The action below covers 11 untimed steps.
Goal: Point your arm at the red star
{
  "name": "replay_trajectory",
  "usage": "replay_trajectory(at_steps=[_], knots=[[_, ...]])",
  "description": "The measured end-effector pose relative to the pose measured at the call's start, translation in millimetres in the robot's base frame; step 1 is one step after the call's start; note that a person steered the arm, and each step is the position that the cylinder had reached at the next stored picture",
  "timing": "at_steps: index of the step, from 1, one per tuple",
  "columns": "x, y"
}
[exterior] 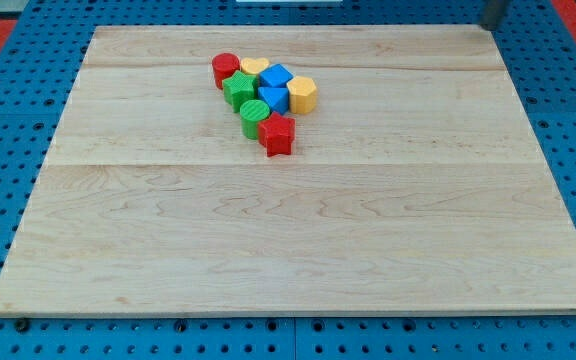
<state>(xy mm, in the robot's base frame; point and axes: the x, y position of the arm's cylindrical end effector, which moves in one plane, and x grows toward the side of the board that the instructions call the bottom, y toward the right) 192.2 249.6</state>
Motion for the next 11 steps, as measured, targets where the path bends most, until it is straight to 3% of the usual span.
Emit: replay_trajectory(at_steps=[2, 3, 4, 6, 7, 8, 11], knots=[[42.8, -112.6], [62.6, -114.7], [106.3, -108.2], [199.5, -186.3], [249.8, -192.2], [262.9, -212.6], [196.8, -253.5]])
